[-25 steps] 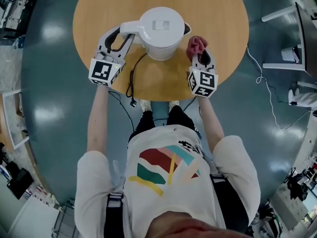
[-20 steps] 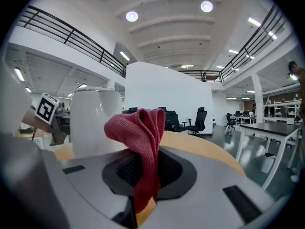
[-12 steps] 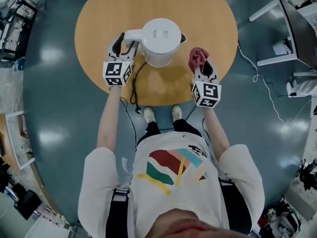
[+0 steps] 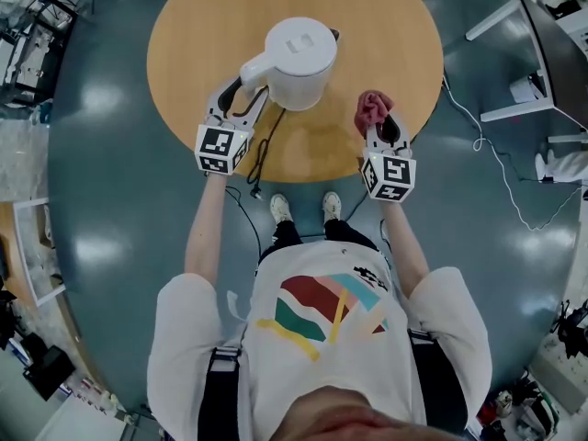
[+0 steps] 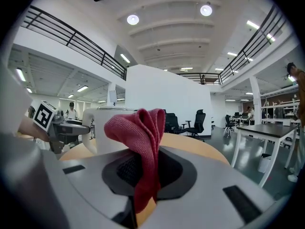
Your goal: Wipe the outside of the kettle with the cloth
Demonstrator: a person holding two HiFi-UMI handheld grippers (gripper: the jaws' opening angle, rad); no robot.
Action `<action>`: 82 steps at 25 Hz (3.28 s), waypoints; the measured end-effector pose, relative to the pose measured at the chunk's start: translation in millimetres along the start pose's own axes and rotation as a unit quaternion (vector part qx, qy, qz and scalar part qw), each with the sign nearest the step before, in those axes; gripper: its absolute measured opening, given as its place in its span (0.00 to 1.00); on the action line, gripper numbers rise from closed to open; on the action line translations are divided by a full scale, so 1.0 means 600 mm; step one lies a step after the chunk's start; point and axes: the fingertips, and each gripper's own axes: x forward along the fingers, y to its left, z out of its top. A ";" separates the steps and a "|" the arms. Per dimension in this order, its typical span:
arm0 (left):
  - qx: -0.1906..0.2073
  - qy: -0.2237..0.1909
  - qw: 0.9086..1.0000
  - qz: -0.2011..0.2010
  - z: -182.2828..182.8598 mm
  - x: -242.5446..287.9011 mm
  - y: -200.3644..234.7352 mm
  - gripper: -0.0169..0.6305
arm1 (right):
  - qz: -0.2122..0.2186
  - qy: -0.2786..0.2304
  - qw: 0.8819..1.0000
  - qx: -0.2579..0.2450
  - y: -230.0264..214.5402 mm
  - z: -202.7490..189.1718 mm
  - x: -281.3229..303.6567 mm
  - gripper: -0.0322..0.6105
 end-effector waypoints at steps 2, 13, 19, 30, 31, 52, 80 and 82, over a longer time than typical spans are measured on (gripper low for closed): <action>-0.003 0.000 1.000 -0.004 -0.001 -0.022 -0.024 0.44 | 0.003 -0.004 1.000 0.001 0.007 0.004 -0.010 0.12; -0.053 -0.009 0.998 -0.017 0.011 -0.045 -0.152 0.30 | -0.013 -0.021 1.000 0.015 0.001 0.024 -0.074 0.12; -0.061 0.002 0.998 0.003 0.010 -0.031 -0.193 0.31 | -0.040 -0.021 0.999 0.027 -0.044 0.015 -0.099 0.12; -0.053 0.001 0.994 -0.094 0.019 0.032 -0.284 0.31 | -0.040 -0.019 0.998 0.044 -0.052 0.005 -0.104 0.12; -0.048 0.001 0.994 -0.095 0.019 0.040 -0.284 0.31 | -0.040 -0.018 0.998 0.043 -0.052 0.004 -0.104 0.12; -0.053 -0.087 0.992 -0.079 0.084 0.074 -0.295 0.31 | -0.066 -0.006 0.997 0.051 -0.071 -0.010 -0.129 0.12; -0.009 -0.027 0.966 -0.256 0.112 0.015 0.076 0.43 | -0.040 0.015 0.999 0.023 0.118 -0.009 -0.094 0.12; -0.006 -0.020 0.960 -0.278 0.117 0.020 0.078 0.43 | -0.036 0.022 0.999 0.020 0.123 -0.014 -0.091 0.12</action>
